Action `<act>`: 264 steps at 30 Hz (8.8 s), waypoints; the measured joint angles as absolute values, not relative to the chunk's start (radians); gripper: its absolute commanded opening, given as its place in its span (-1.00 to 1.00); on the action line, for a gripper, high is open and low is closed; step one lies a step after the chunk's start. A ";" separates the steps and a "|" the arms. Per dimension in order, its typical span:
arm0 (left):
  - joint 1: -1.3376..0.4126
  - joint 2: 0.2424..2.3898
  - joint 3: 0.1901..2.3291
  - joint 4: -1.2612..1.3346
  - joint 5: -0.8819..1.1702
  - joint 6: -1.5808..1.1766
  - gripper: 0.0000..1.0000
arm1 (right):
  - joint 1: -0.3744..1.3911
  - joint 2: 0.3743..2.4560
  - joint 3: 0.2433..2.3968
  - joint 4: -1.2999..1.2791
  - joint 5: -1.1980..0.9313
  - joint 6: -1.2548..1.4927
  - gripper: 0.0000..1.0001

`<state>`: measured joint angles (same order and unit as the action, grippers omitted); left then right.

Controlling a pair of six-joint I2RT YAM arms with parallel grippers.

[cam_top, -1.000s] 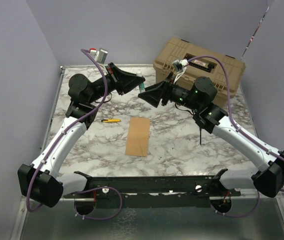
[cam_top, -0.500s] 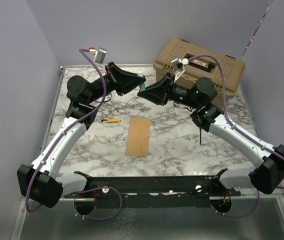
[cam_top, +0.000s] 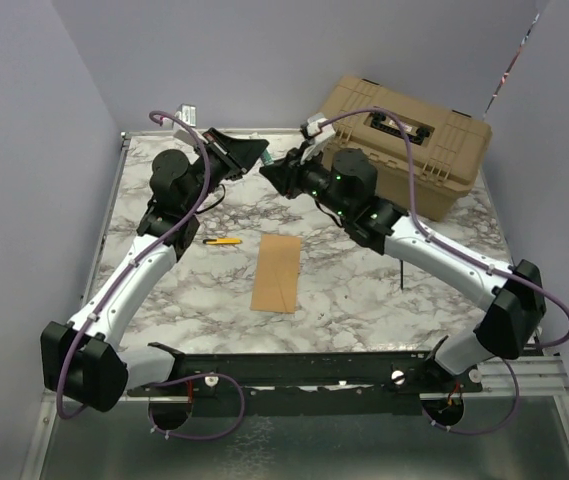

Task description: Place the letter into the envelope and seal it

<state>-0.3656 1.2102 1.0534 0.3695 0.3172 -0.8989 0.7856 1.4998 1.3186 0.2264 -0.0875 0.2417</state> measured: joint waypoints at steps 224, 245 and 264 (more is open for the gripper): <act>-0.506 1.159 0.959 0.249 0.623 -0.104 -1.00 | 0.427 1.465 1.259 0.230 -0.896 1.063 -0.99; -0.520 1.190 0.969 0.162 0.616 -0.010 -1.00 | 0.432 1.466 1.319 0.055 -0.889 0.905 -0.99; -0.528 1.232 0.991 0.027 0.599 0.089 -1.00 | 0.456 1.494 1.338 -0.121 -0.830 0.731 -0.99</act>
